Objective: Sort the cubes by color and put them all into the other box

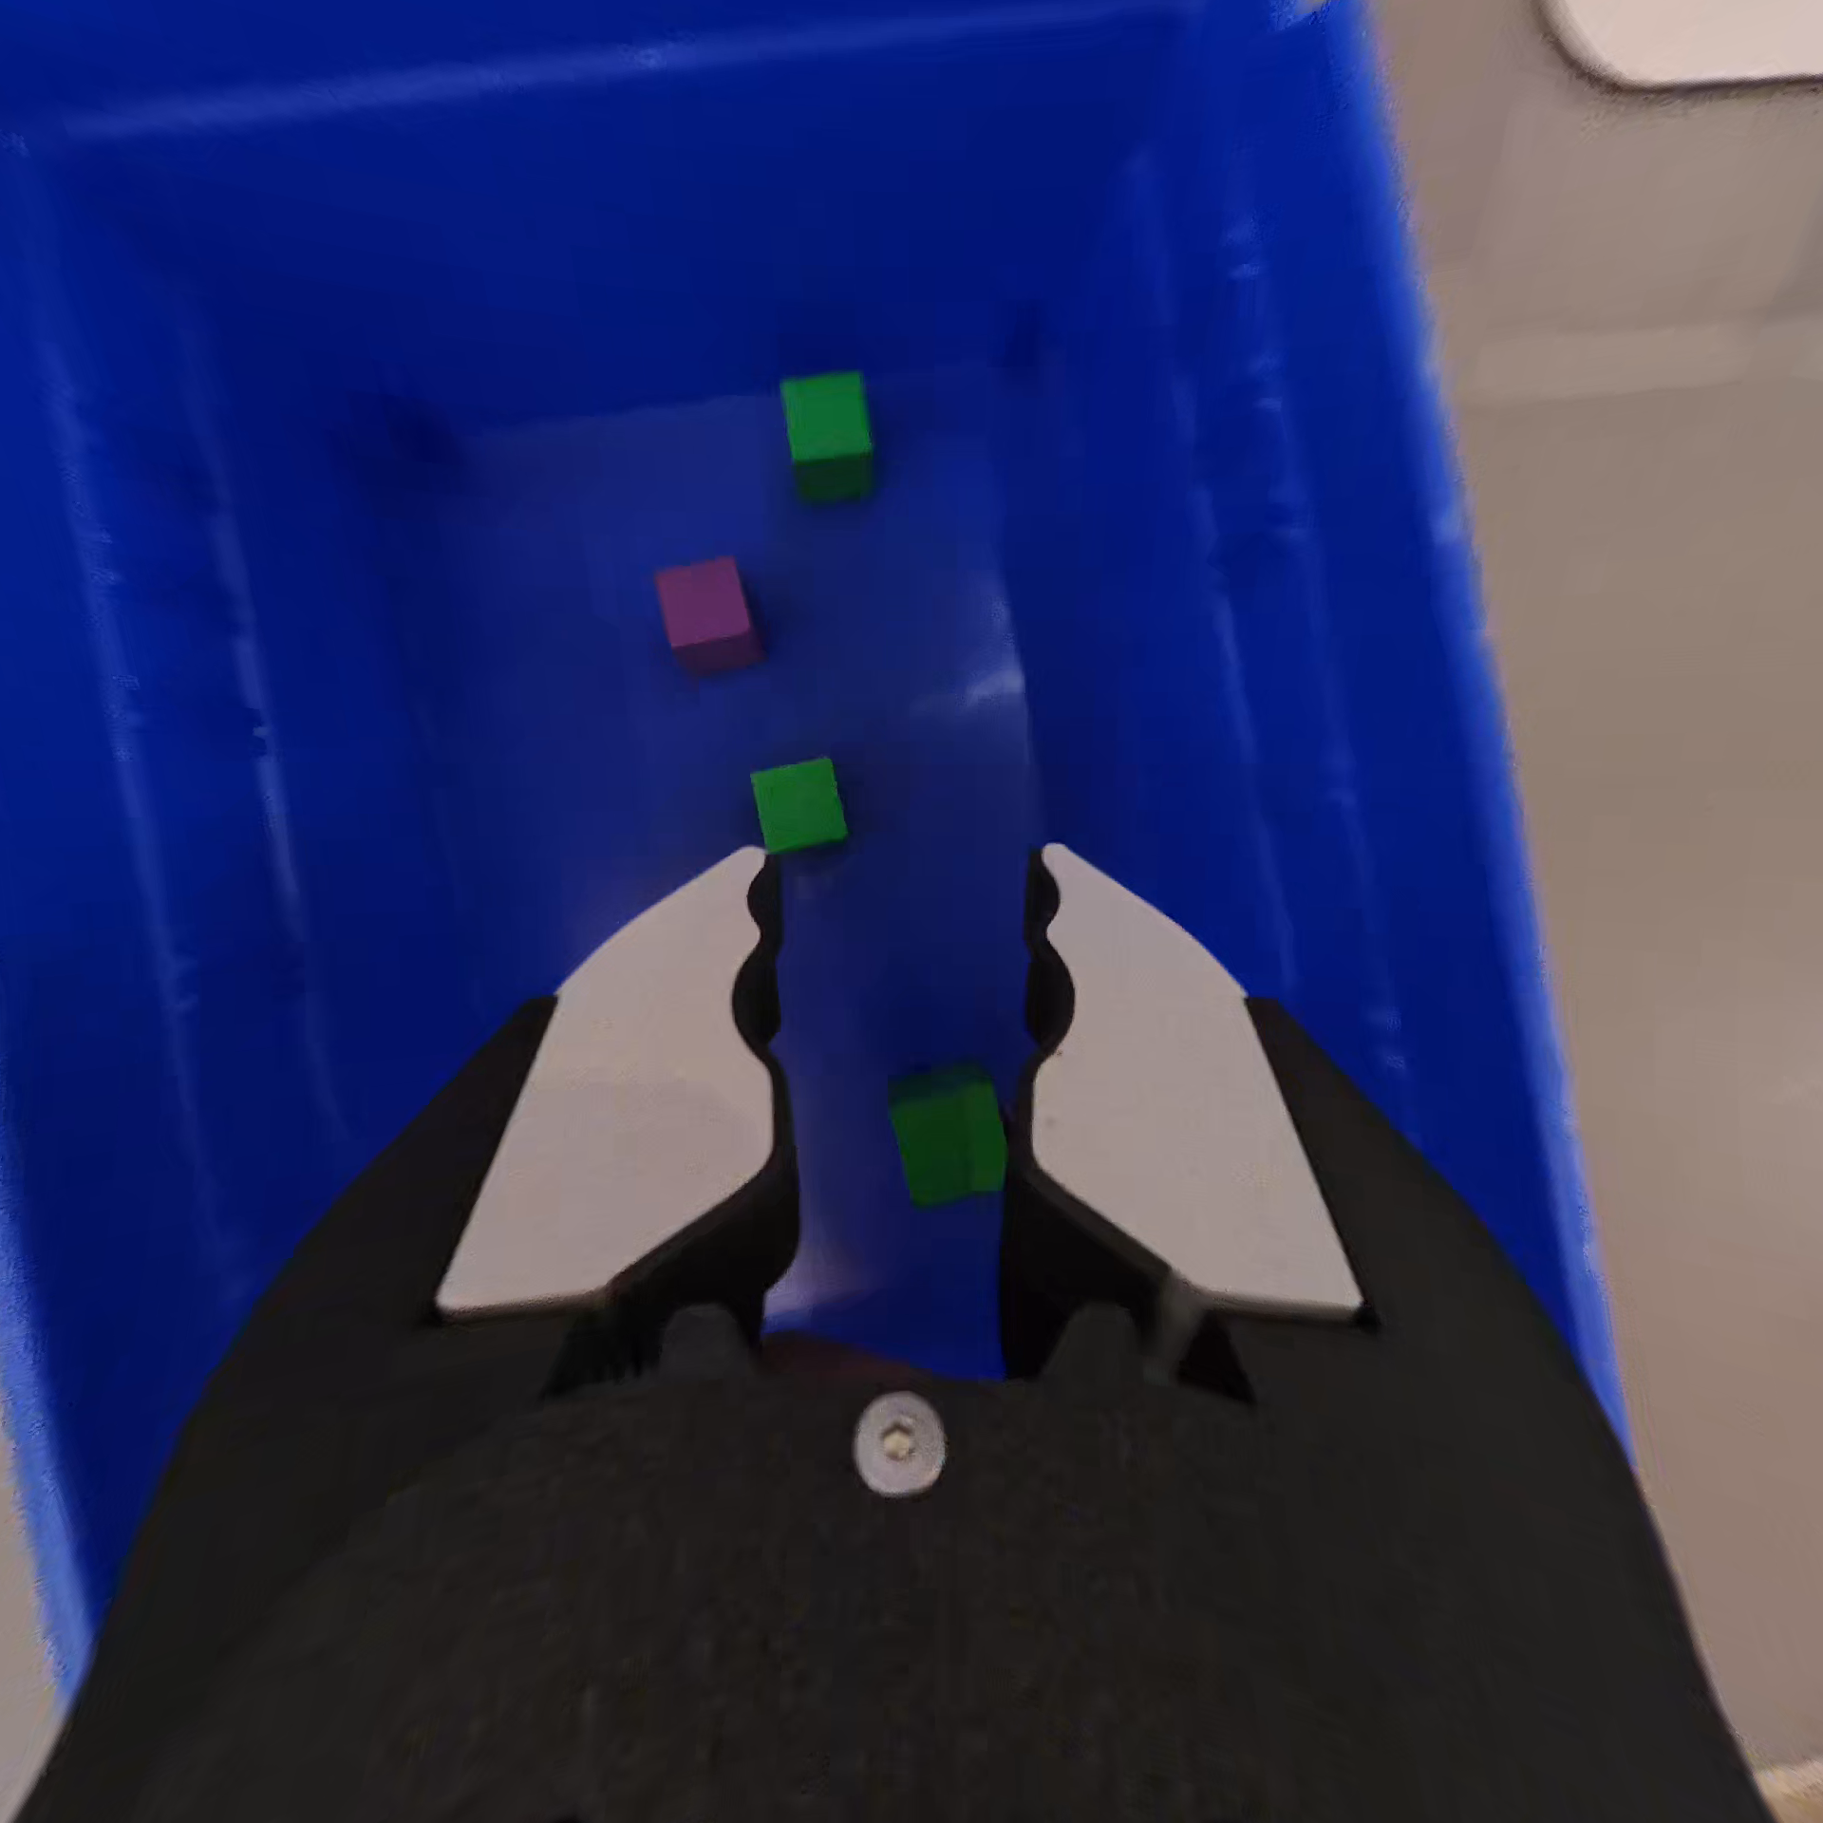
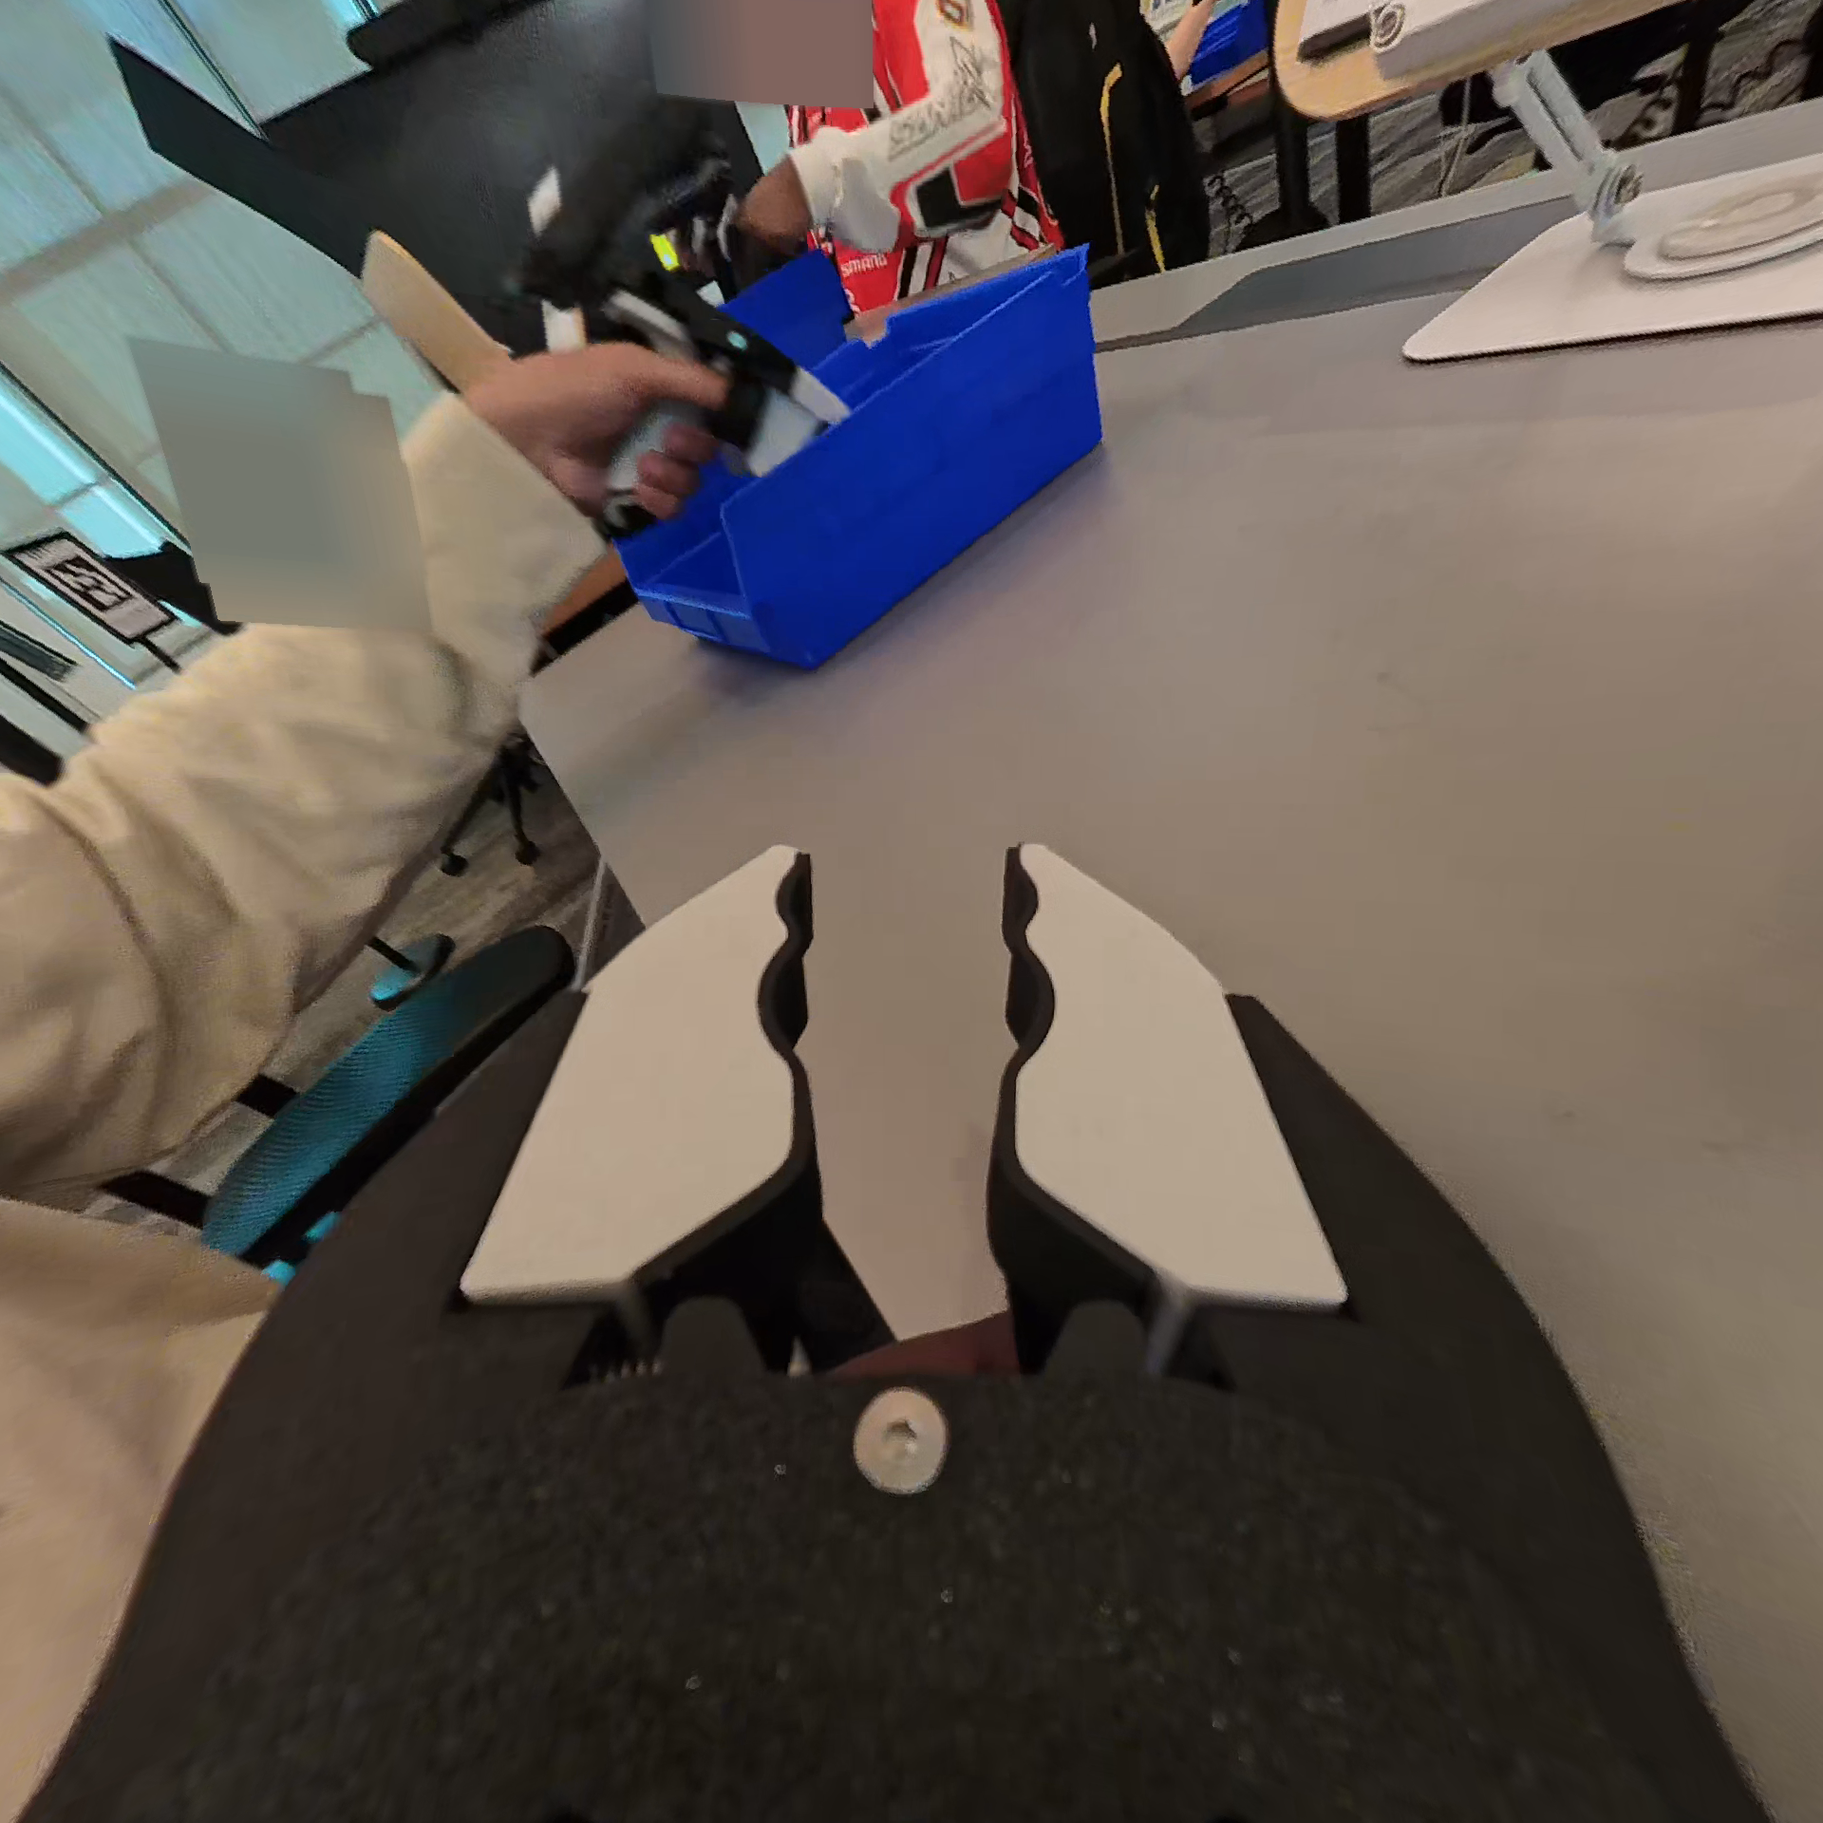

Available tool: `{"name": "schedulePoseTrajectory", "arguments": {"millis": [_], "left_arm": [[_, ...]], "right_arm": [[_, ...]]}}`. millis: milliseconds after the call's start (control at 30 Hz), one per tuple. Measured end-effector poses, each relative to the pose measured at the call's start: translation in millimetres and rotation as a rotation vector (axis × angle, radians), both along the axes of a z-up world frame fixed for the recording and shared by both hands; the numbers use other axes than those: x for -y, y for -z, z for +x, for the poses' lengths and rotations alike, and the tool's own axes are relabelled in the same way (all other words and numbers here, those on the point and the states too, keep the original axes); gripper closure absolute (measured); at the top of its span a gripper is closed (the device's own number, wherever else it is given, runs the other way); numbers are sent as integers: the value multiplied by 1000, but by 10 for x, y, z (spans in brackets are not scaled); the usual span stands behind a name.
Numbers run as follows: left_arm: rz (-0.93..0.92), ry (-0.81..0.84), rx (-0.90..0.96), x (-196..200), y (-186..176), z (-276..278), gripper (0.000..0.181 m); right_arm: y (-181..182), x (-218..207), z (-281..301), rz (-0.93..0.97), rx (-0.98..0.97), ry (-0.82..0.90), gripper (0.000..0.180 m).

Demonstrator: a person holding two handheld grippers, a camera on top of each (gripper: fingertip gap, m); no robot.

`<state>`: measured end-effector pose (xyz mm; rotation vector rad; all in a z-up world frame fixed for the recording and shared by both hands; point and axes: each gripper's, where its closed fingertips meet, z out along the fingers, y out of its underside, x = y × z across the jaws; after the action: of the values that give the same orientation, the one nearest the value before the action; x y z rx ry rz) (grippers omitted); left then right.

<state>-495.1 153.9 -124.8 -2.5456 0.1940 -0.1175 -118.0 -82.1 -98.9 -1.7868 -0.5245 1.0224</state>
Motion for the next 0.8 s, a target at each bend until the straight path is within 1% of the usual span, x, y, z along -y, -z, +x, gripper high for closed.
{"name": "schedulePoseTrajectory", "arguments": {"millis": [67,133,167,200,267,300,367,467,533,600,667,733,800], "left_arm": [[-64,-45,16,-143,204,-35,137],[-116,-59,-5,-192,376,-49,136],[-112,-78,-59,-227,426,-117,135],[-109,-95,-124,-251,461,-202,139],[-166,-103,-188,-228,591,-295,142],[-157,-107,-169,-250,605,-287,158],[-161,-123,-147,-255,618,-299,158],[-159,-107,-179,-231,611,-325,158],[-157,-83,-117,-192,591,-251,158],[-80,-50,-35,-172,439,-131,158],[62,42,-1,-98,136,44,159],[236,153,25,80,-232,274,159],[423,259,27,340,-571,480,159]], "right_arm": [[-40,-1,49,-10,-25,6,143],[-58,-18,109,-10,-30,21,143],[-60,-26,136,-10,-27,29,143],[-62,-34,161,-8,-22,35,143],[-68,-40,193,-4,-17,43,143],[-66,-40,198,-6,-16,43,143],[-58,-27,182,-11,-13,34,143],[-35,-6,141,-11,3,22,144],[-23,10,113,-8,14,14,144],[-24,19,107,-2,24,13,145],[-43,10,132,7,22,23,145],[-74,-22,192,19,16,43,146],[-123,-73,275,35,0,72,147]]}}
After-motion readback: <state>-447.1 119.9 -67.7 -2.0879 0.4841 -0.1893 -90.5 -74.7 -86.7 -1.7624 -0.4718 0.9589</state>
